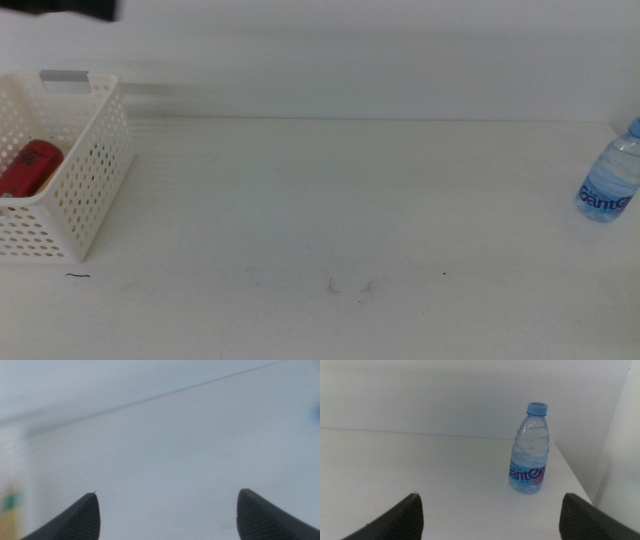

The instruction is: Use arms to grab the bottles and put them into the dustbin to the left of the table.

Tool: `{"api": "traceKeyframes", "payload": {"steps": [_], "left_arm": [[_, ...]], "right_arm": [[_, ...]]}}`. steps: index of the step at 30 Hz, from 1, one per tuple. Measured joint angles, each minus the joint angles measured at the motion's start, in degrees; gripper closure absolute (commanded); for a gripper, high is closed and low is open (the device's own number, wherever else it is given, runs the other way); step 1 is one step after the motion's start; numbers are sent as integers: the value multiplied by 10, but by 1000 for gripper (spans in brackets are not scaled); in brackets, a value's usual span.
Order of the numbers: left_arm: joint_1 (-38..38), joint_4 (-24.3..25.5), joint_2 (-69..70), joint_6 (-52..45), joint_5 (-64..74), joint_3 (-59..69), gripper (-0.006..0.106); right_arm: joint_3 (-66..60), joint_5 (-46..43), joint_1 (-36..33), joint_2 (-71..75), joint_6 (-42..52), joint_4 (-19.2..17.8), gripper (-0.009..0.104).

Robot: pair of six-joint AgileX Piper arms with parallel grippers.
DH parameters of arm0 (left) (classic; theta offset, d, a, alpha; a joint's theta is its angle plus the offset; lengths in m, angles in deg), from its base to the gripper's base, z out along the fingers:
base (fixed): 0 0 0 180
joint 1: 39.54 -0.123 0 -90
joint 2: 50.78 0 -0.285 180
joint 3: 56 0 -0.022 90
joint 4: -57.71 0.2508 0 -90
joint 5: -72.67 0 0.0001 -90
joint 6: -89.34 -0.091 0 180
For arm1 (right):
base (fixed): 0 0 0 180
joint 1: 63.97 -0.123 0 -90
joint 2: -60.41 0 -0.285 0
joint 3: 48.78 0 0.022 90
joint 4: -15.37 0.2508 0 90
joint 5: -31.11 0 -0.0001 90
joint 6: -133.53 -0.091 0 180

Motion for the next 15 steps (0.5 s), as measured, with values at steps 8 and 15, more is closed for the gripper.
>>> {"api": "traceKeyframes", "payload": {"steps": [8, 15], "left_arm": [[160, -74, 166, -22, -108, 151, 7], [178, -74, 169, -23, -110, 164, 7]], "right_arm": [[0, 0, 0, 0, 0, 0, 23], [0, 0, 0, 0, 0, 0, 23]]}}
